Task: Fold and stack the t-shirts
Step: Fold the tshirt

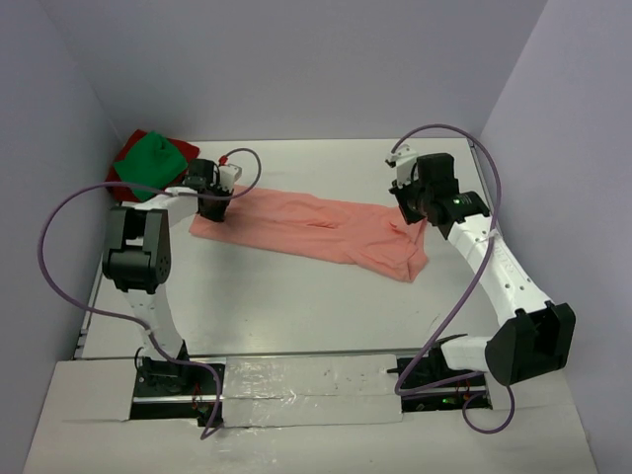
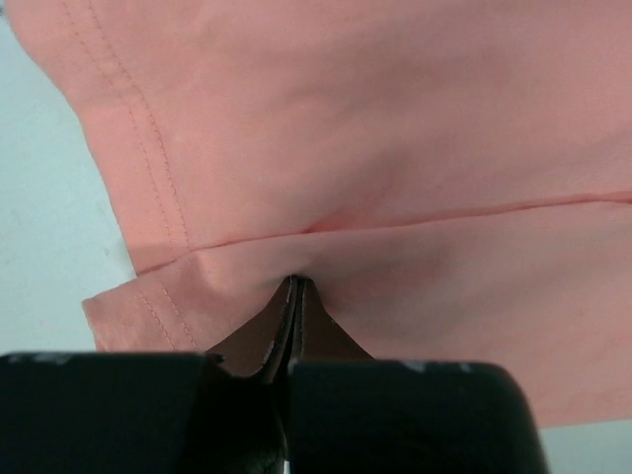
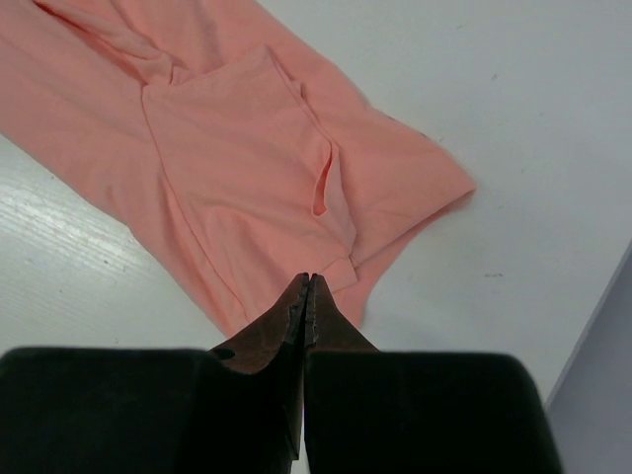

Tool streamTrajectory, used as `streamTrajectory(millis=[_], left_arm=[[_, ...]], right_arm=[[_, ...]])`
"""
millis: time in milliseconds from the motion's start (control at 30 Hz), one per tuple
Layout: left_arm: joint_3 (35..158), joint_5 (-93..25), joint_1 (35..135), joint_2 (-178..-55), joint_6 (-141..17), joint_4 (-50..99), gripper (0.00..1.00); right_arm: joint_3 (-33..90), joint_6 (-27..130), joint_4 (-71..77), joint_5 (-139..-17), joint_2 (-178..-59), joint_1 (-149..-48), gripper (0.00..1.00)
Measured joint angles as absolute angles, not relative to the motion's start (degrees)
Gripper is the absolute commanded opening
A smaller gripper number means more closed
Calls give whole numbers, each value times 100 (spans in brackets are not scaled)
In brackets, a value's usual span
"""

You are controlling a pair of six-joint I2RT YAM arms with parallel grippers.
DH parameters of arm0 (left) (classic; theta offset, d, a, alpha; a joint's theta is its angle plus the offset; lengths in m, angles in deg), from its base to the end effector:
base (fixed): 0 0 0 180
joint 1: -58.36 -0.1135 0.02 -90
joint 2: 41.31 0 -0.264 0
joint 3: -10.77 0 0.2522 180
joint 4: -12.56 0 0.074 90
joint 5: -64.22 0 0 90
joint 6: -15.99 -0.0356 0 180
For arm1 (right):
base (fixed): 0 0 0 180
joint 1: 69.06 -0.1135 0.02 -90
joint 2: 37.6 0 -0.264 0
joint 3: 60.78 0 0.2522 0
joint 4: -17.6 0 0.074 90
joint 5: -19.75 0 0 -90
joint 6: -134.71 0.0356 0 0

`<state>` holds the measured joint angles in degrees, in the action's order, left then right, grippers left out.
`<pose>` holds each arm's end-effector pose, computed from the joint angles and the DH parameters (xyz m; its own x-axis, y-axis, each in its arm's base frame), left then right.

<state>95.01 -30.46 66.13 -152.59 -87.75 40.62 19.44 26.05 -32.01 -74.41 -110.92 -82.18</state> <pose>0.3990 -0.0574 0.1551 -0.7464 0.3408 -0.5717 0.3688 0.9268 0.0709 0.2673 0.0650 0.3224 -0.5368 -0.4528 -0.7119 -0.4750 0.8595 -0.1885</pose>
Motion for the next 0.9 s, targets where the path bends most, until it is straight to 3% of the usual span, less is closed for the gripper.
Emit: streamTrajectory(millis=[367, 667, 900], left_arm=[[10740, -2788, 7339, -15896, -10482, 5848, 0], [11243, -2686, 8858, -16108, -11647, 7422, 0], [11630, -3910, 10523, -16352, -12045, 8786, 0]], right_arm=[[2565, 2605, -3472, -7439, -11007, -8218, 0], [2650, 2605, -3752, -7358, -10561, -8218, 0], [2838, 2601, -3914, -7122, -10384, -8218, 0]])
